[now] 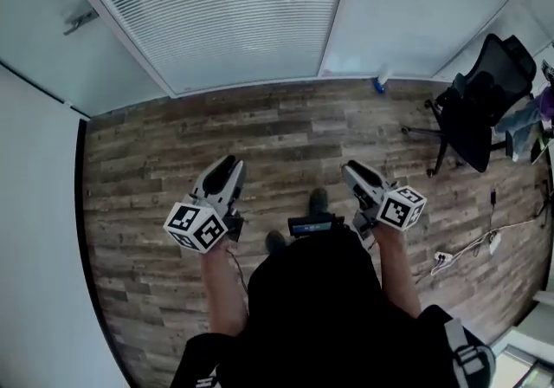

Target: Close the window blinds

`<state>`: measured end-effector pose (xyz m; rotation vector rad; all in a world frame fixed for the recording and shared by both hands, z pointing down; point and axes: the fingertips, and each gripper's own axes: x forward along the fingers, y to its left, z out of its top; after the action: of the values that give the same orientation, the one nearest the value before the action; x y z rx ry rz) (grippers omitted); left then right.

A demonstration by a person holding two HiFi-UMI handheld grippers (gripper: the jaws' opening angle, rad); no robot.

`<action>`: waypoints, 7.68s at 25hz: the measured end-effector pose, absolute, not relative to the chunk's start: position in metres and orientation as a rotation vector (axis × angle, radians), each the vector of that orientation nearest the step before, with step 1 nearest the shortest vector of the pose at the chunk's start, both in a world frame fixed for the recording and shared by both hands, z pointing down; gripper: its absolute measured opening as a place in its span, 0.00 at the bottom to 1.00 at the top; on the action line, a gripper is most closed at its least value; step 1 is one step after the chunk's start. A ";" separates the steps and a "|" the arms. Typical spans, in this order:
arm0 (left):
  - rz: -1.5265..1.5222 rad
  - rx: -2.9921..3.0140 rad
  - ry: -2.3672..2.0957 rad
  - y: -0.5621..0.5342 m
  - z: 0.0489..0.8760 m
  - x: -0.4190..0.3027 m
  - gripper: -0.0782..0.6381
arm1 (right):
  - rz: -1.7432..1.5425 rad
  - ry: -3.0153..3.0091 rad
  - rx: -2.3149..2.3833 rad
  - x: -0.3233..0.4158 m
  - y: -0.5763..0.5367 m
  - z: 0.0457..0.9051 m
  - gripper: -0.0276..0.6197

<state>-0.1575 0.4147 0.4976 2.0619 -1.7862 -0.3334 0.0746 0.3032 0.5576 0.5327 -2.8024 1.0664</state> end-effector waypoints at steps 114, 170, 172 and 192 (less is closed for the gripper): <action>-0.243 2.043 -1.726 -0.106 0.489 -0.364 0.27 | -0.198 -2.555 1.371 -0.133 -0.426 0.361 0.27; -0.190 2.024 -1.737 -0.108 0.496 -0.352 0.27 | -0.333 -2.505 1.336 -0.138 -0.434 0.362 0.26; -0.189 2.023 -1.734 -0.108 0.496 -0.352 0.27 | -0.456 -2.430 1.334 -0.141 -0.433 0.357 0.26; -0.193 2.011 -1.733 -0.106 0.499 -0.354 0.27 | -0.065 -2.648 1.316 -0.134 -0.434 0.365 0.26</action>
<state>-0.3539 -0.1062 0.4989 2.0112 -1.7333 -0.1926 -0.1340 -0.4340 0.3645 1.3155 -2.6483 -0.0655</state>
